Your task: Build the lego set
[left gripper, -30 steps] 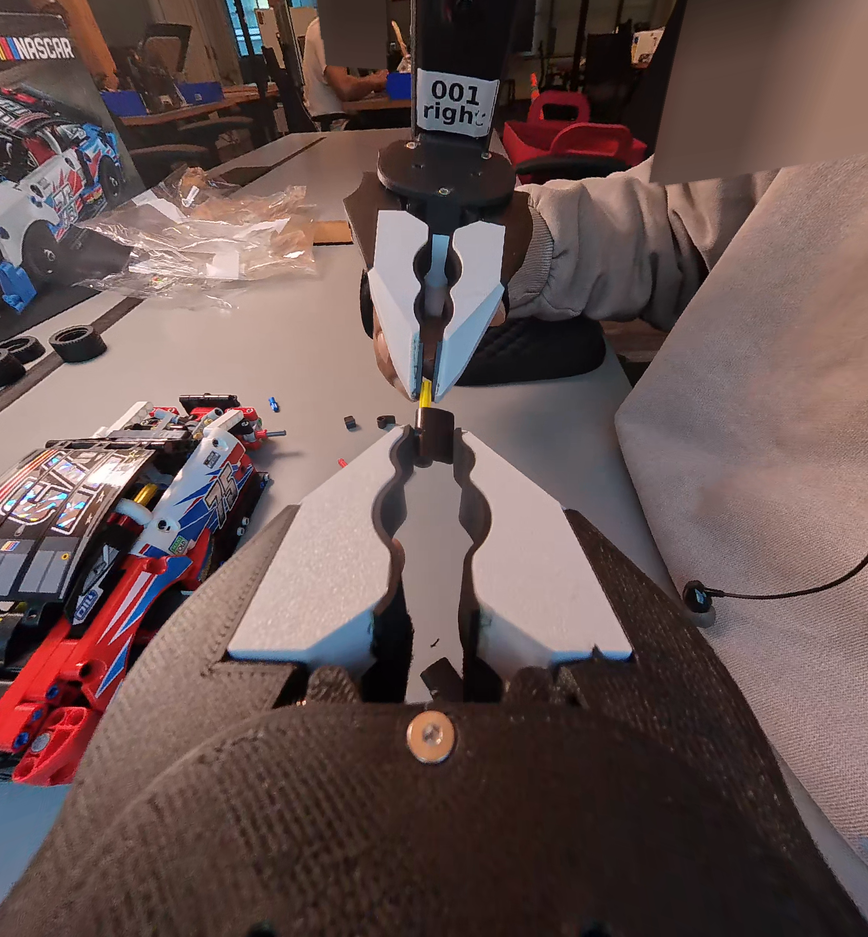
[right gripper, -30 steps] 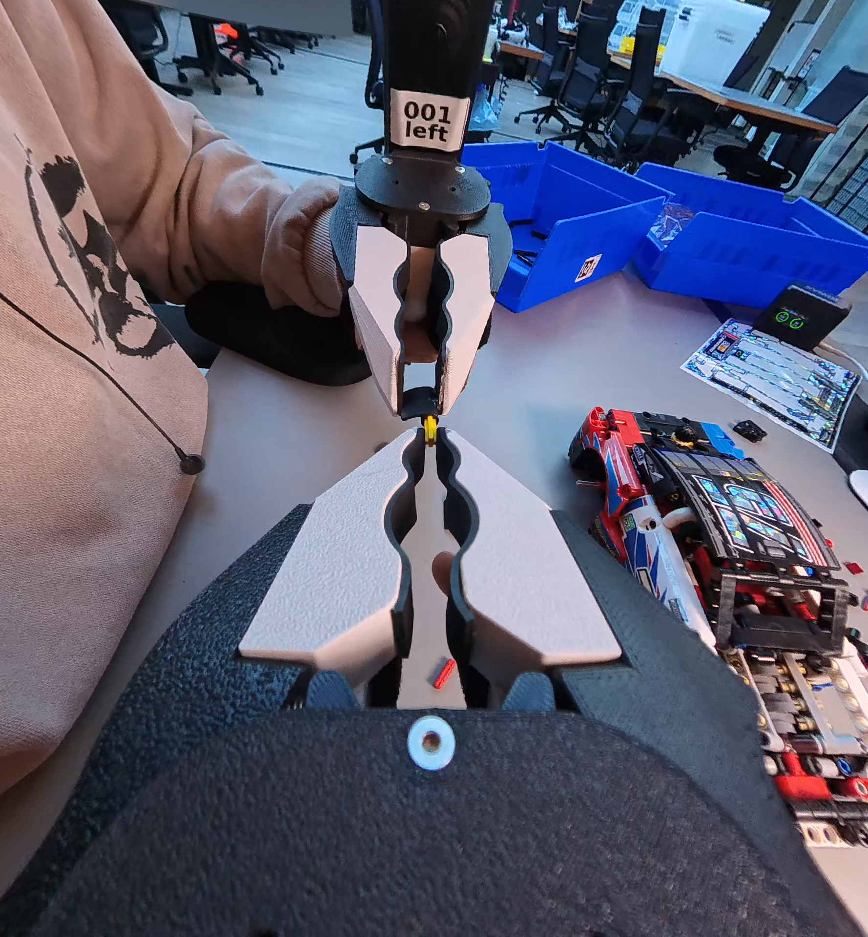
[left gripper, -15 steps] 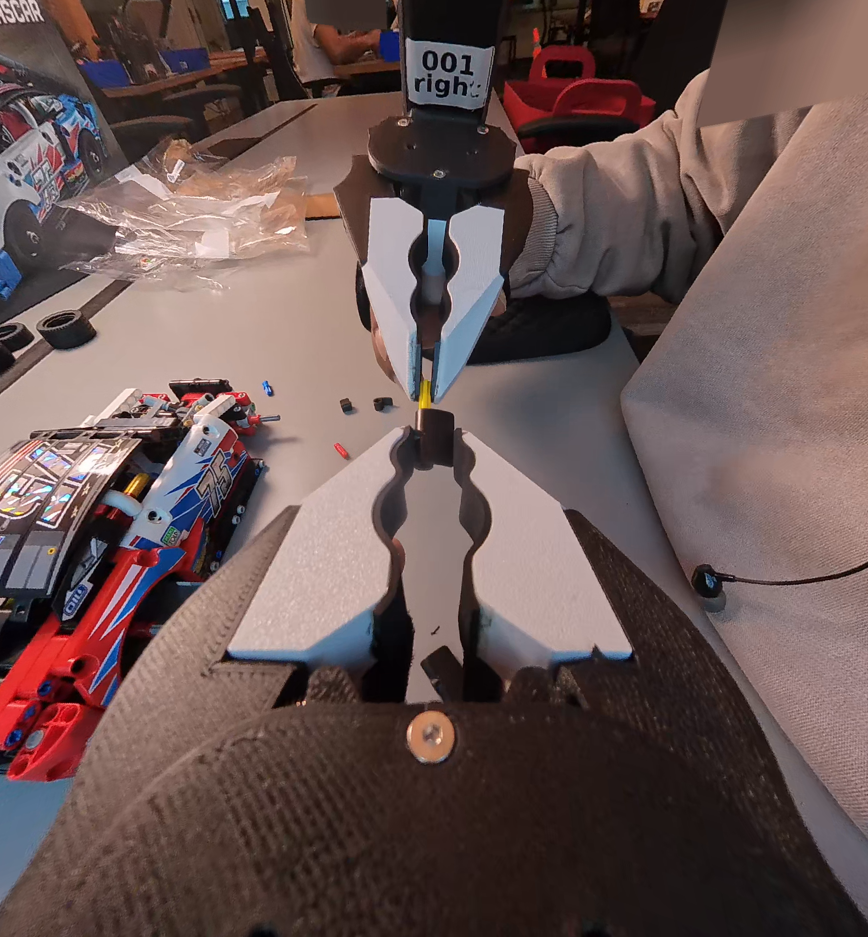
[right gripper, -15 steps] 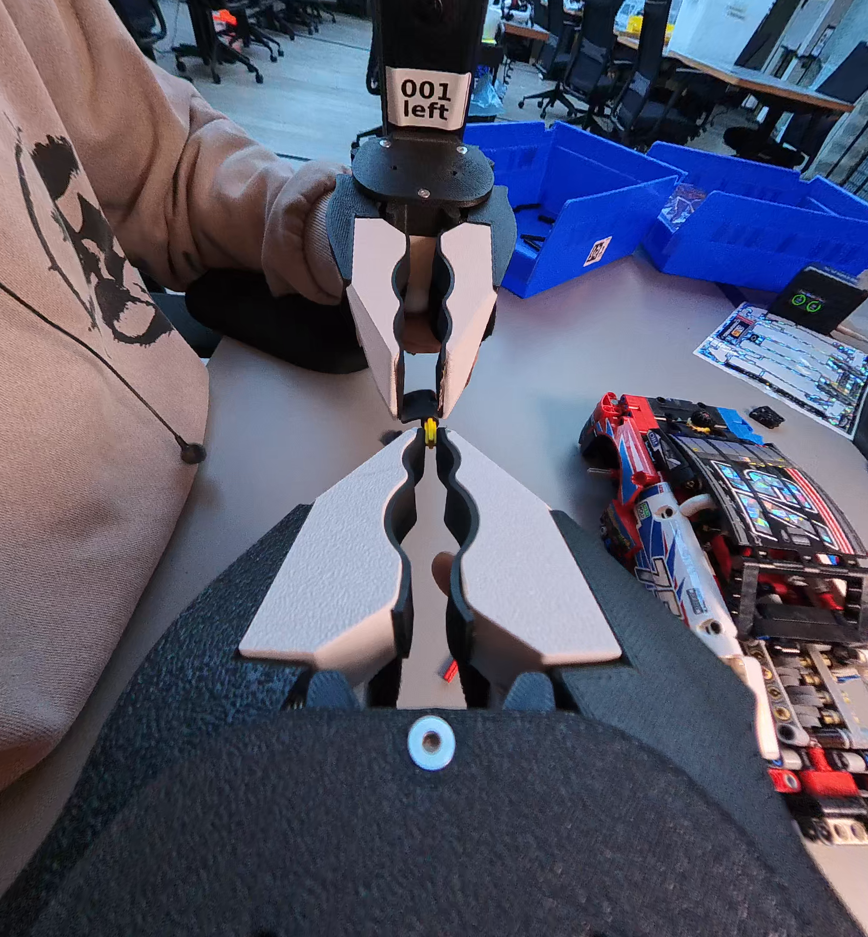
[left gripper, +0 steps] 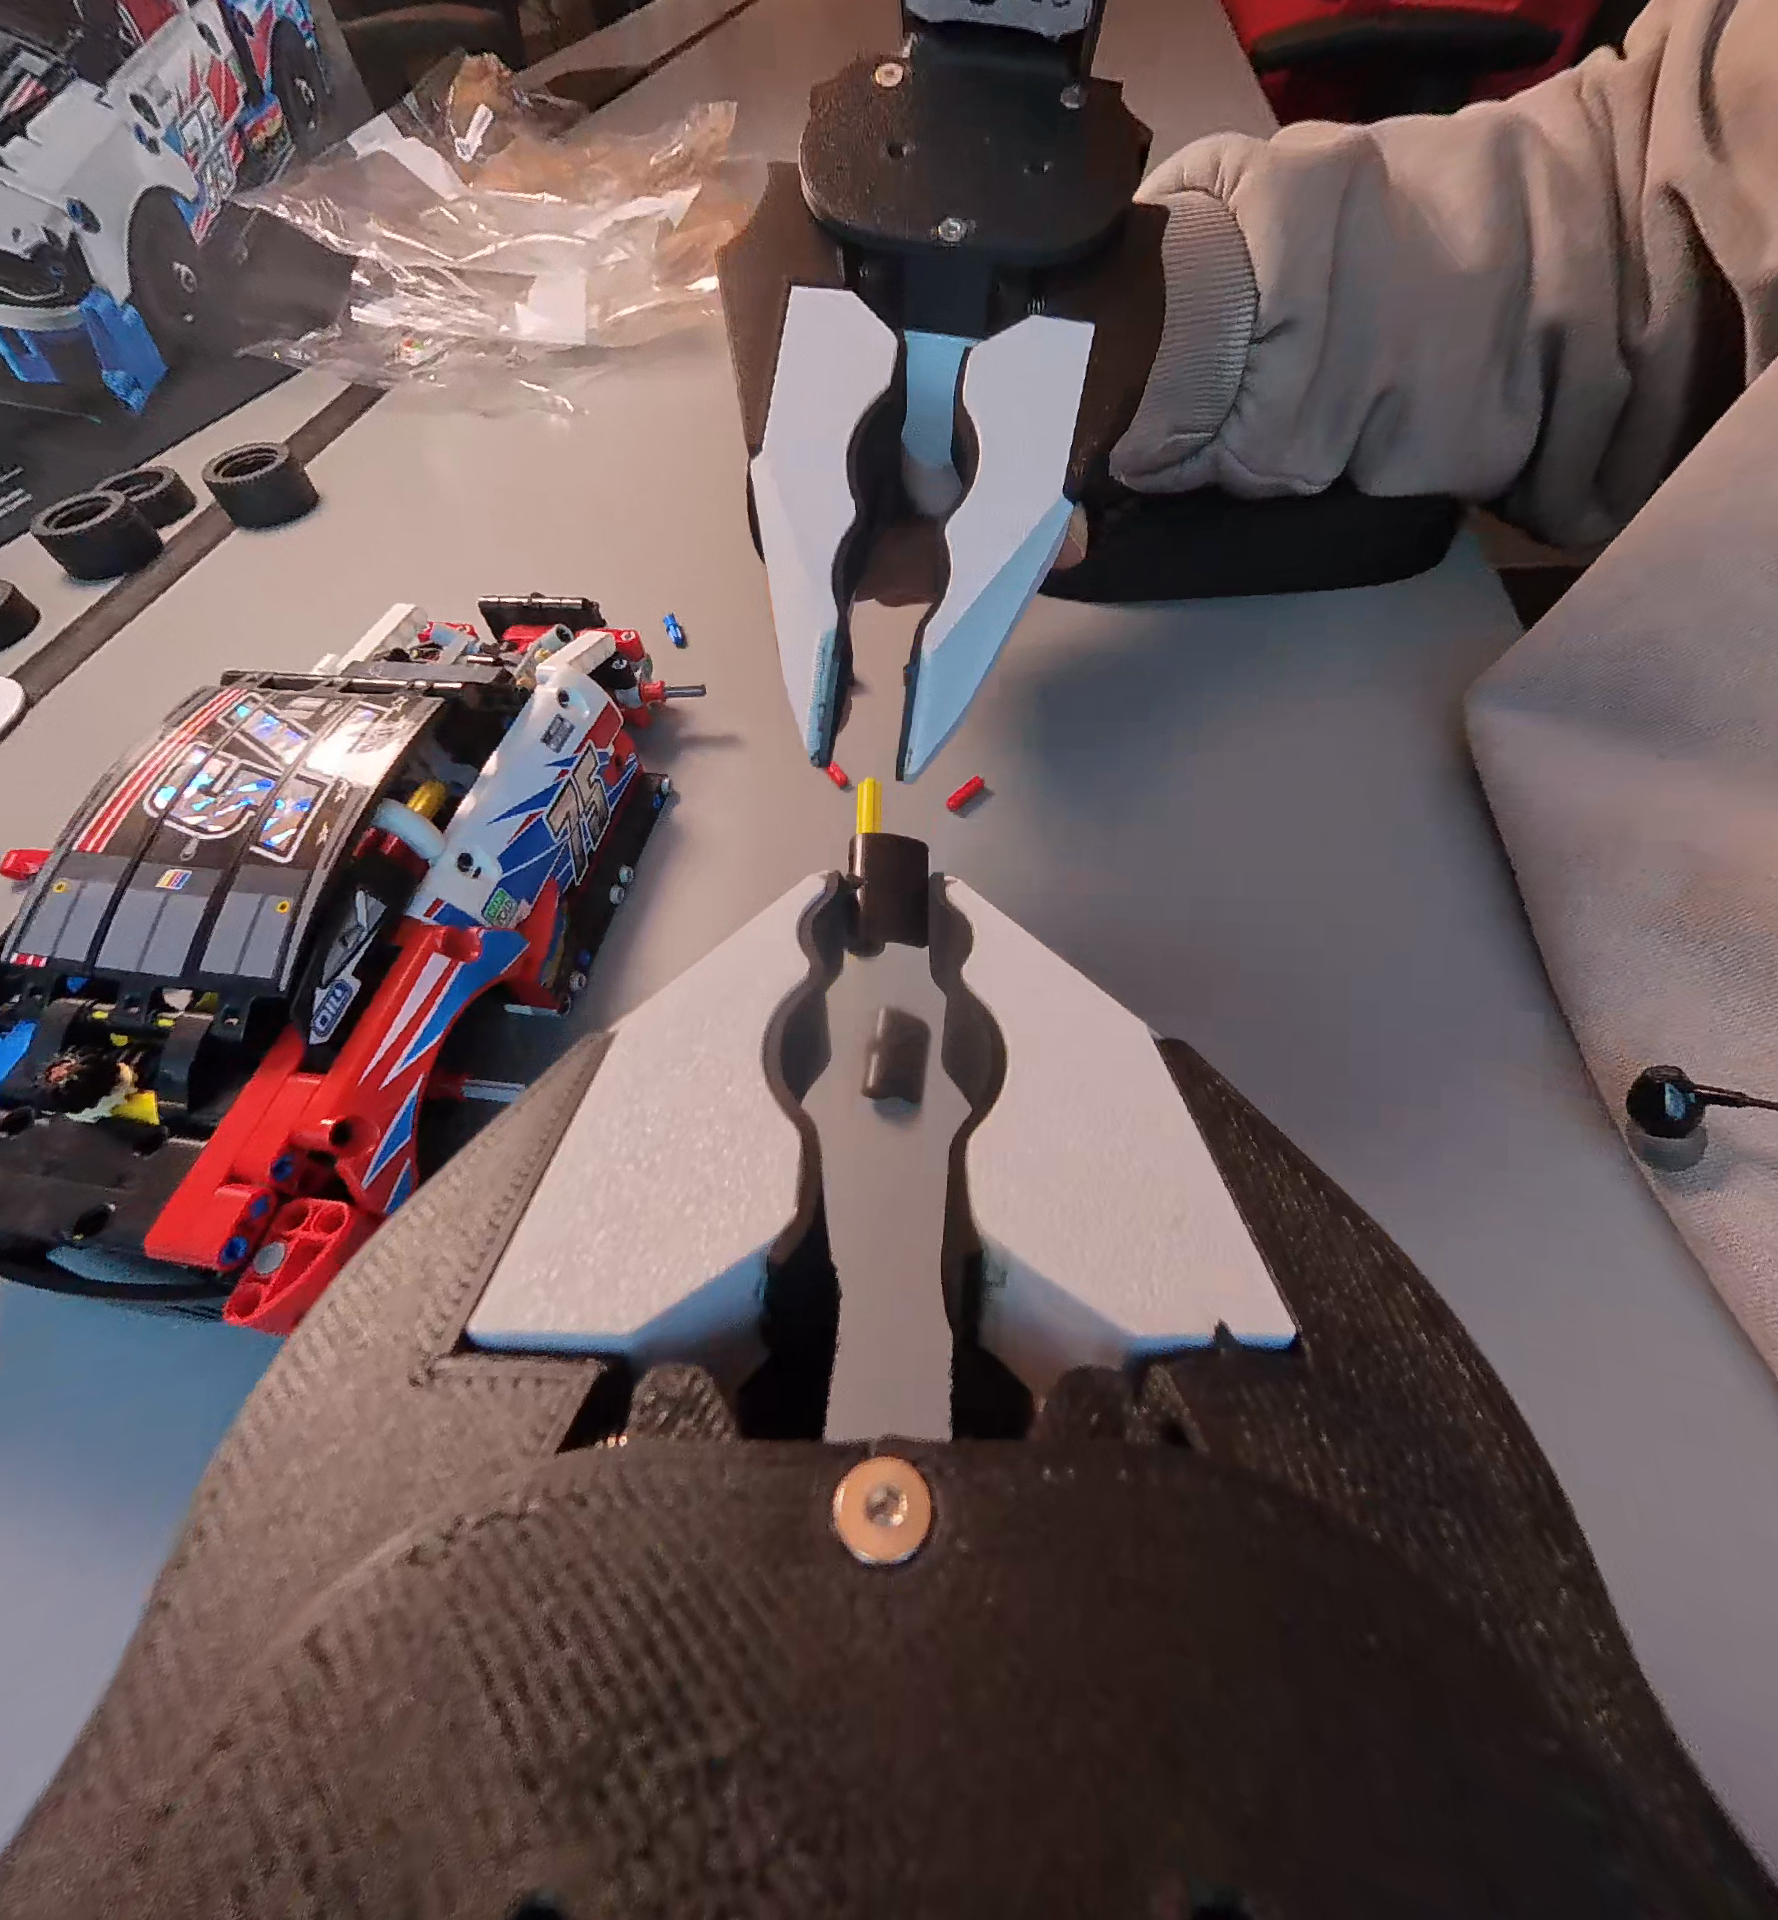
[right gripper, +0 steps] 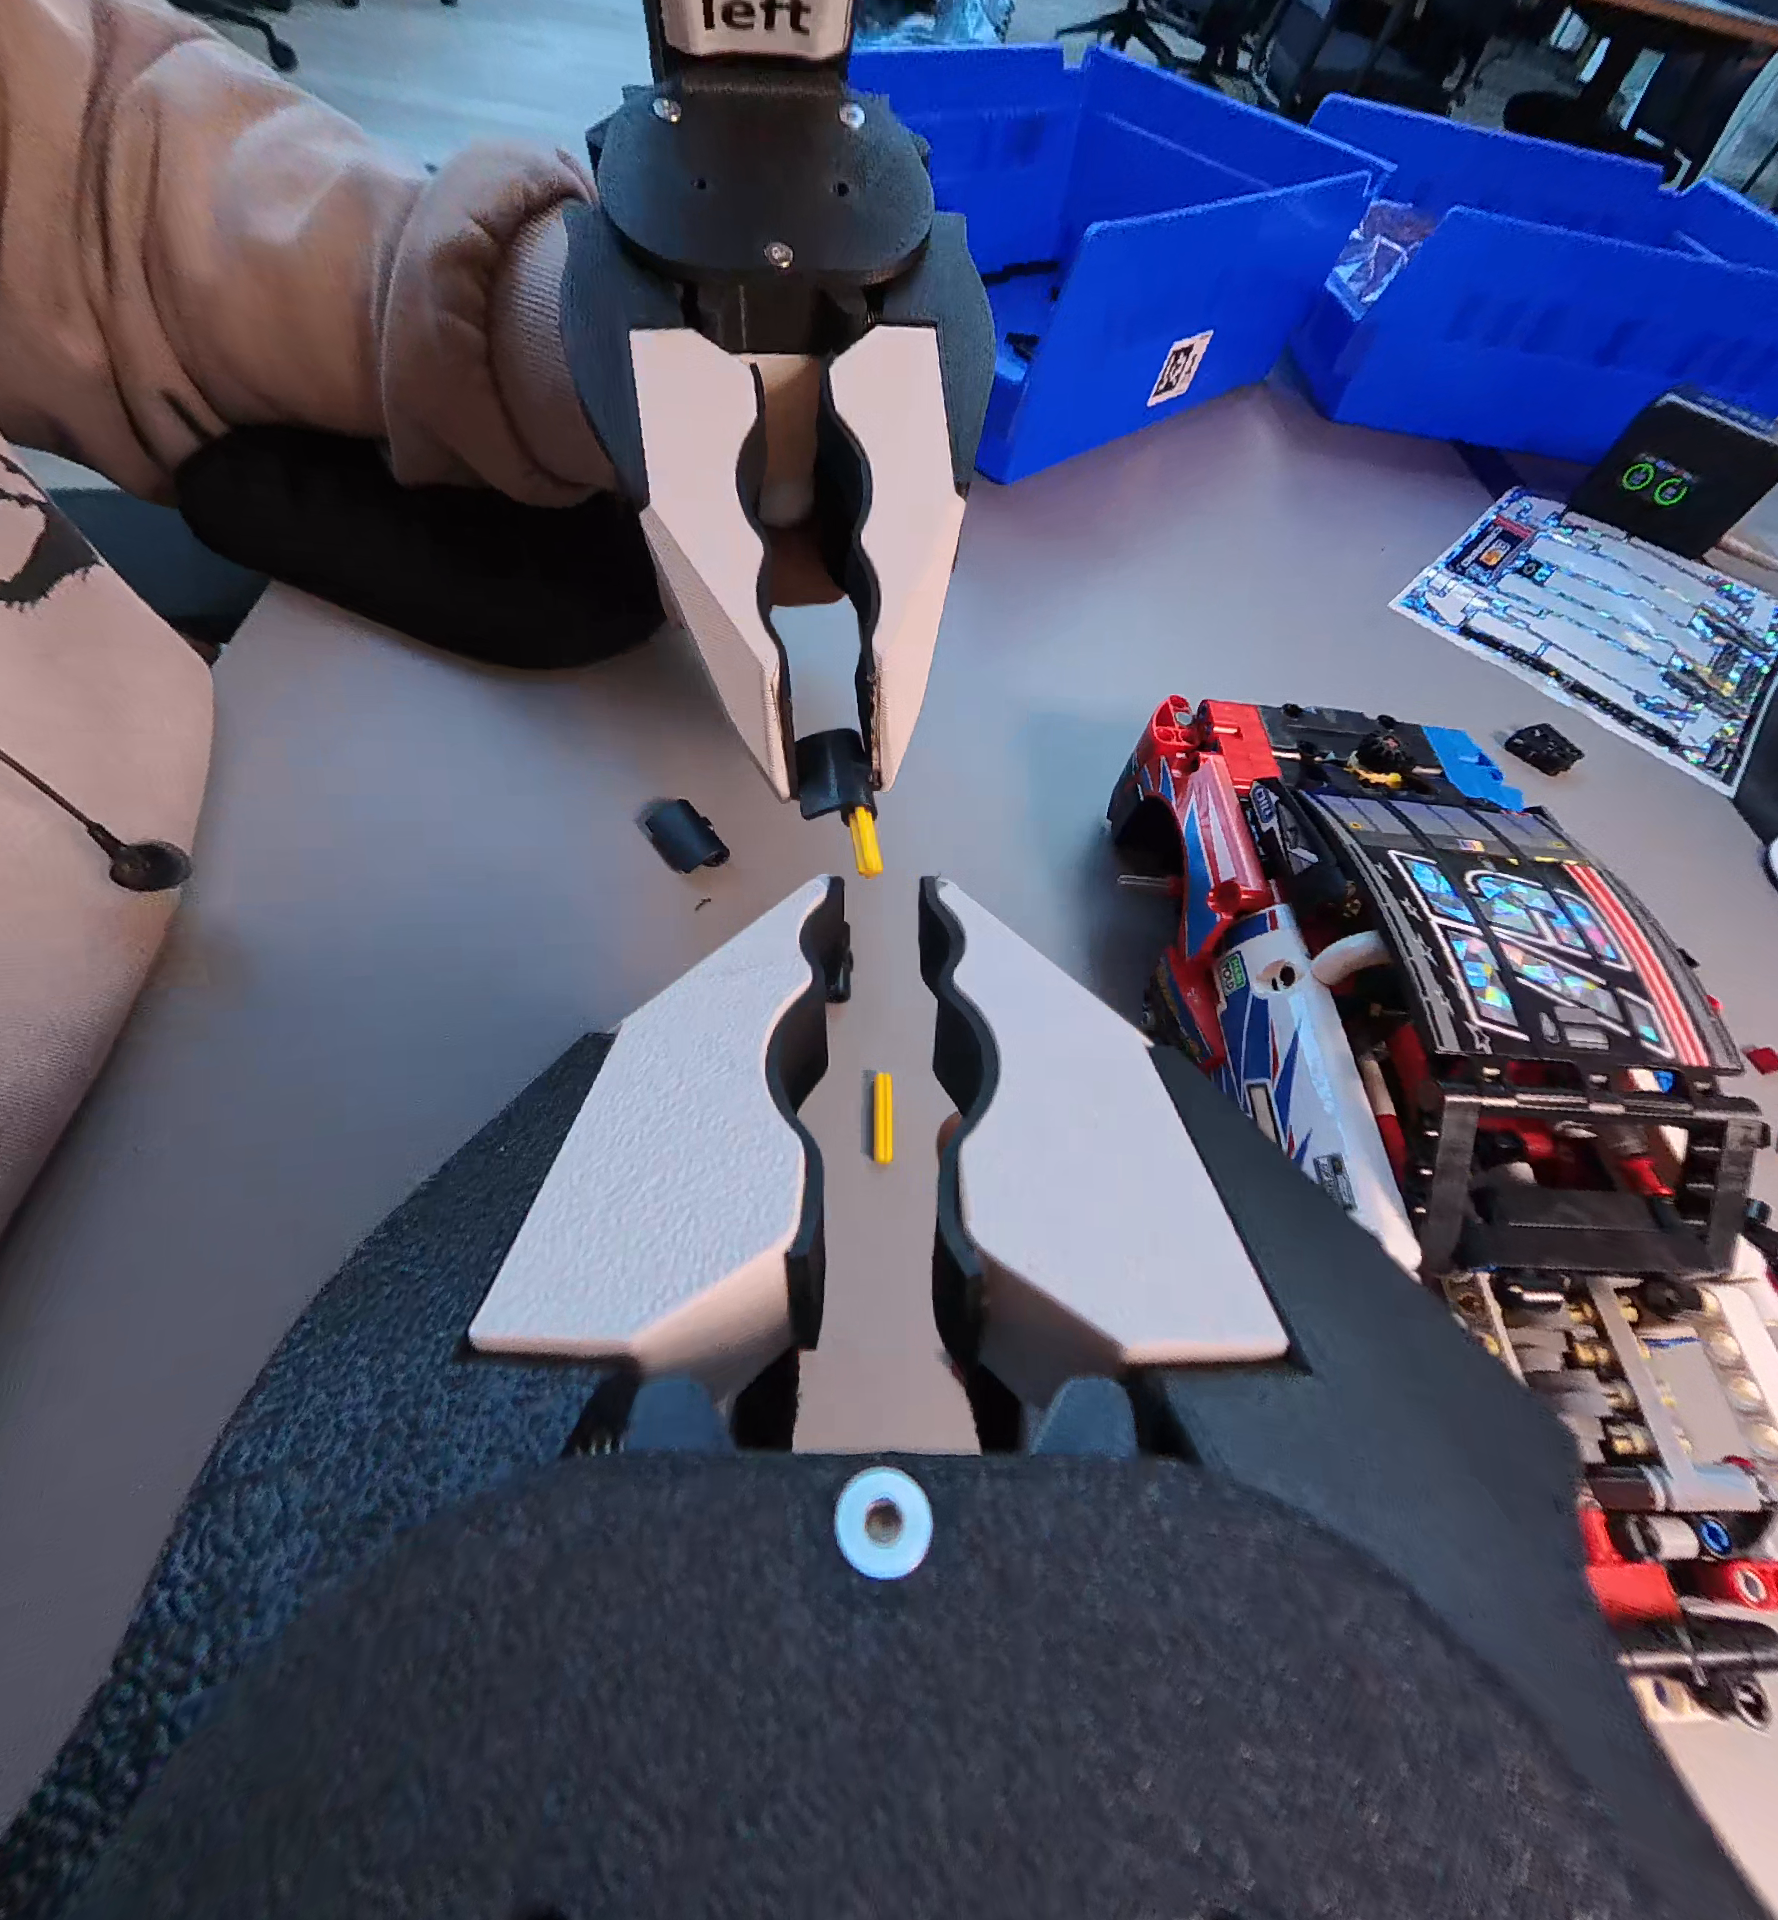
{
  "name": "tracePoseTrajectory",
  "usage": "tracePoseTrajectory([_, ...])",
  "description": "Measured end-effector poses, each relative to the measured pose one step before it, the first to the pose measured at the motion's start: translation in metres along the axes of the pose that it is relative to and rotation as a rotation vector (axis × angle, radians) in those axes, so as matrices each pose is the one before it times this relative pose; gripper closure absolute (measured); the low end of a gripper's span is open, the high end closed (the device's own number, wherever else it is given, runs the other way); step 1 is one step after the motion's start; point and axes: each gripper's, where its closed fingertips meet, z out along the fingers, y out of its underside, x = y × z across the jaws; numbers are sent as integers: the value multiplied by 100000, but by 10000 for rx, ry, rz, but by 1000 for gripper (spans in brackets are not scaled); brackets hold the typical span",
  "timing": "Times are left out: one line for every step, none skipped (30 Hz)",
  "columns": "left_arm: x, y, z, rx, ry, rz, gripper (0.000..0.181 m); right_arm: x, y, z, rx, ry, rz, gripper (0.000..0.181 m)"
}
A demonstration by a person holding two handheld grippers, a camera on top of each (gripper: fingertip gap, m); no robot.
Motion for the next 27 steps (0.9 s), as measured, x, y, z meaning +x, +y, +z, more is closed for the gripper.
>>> tracePoseTrajectory([114, 101, 151, -32, 51, -1, 167, -9, 403, 166, -106, -13, -40, 169])
tracePoseTrajectory([136, 109, 180, -42, 54, 6, 167, -89, 332, 205, -75, -20, -4, 169])
tracePoseTrajectory([112, 154, 203, -74, 28, 29, 167, -163, 283, 228, -52, -23, -18, 169])
tracePoseTrajectory([145, 145, 225, -56, 50, 7, 167, -241, 196, 244, -18, -43, -21, 169])
tracePoseTrajectory([176, 127, 227, -38, 91, -37, 167, -248, 171, 225, -18, -42, -10, 170])
tracePoseTrajectory([175, 111, 221, -21, 91, -50, 167, -197, 175, 201, -40, -24, -18, 172])
tracePoseTrajectory([78, 121, 201, -22, 22, -42, 167, -249, 206, 147, -82, -61, -61, 177])
tracePoseTrajectory([86, 156, 141, -50, 51, -10, 167, -182, 205, 69, -107, -36, -66, 178])
tracePoseTrajectory([57, 82, 95, 9, 52, -50, 167, -65, 143, -6, -65, 6, -44, 178])
tracePoseTrajectory([91, -21, 71, 73, 89, -109, 167, -100, 30, -76, 20, -52, 41, 179])
tracePoseTrajectory([81, -67, 53, 82, 96, -115, 167, -99, 5, -90, 30, -80, 101, 179])
tracePoseTrajectory([37, -28, 62, 52, 57, -69, 167, -49, 23, -67, 23, -51, 91, 179])
tracePoseTrajectory([9, 14, 56, 15, 21, -11, 167, -17, 71, -30, -20, 0, 33, 179])
tracePoseTrajectory([29, 75, 73, -28, 12, 21, 167, -52, 117, 10, -63, 7, -28, 179])
tracePoseTrajectory([33, 121, 59, -54, -6, 40, 167, -57, 136, 43, -80, 6, -51, 179])
tracePoseTrajectory([-2, 114, 47, -44, -46, 62, 167, -33, 108, 62, -63, 26, -37, 179])
tracePoseTrajectory([-12, 88, 12, -27, -51, 48, 167, -14, 85, 60, -43, 15, -13, 179])
tracePoseTrajectory([-24, 39, -9, -3, -31, 4, 167, -20, 55, 21, -22, -1, 7, 179])
tracePoseTrajectory([-47, -25, -16, 19, -31, -14, 167, 14, -14, -17, 4, 8, 22, 179])
tracePoseTrajectory([-106, -60, -34, 29, -56, -1, 167, 69, -31, -24, 15, 35, 21, 179])
tracePoseTrajectory([-111, -55, -42, 27, -62, 4, 167, 98, -45, -50, 19, 51, 9, 179])
tracePoseTrajectory([-57, -50, -34, 20, -37, -4, 167, 62, -28, -37, 6, 31, 5, 179])
tracePoseTrajectory([-15, -19, -23, 6, -14, 1, 167, 7, 1, -9, -7, 5, 1, 179])
tracePoseTrajectory([-5, -11, -8, -8, -26, 25, 167, 1, 0, 12, -11, 16, -12, 179])
tracePoseTrajectory([-11, 53, 0, -40, -27, 43, 167, 9, 39, 28, -26, 23, -18, 179])
tracePoseTrajectory([-17, 70, 11, -49, -17, 34, 167, 6, 57, 52, -41, 7, -13, 179])
tracePoseTrajectory([-22, 53, 6, -31, -14, 14, 167, 21, 79, 58, -41, 6, -9, 179])
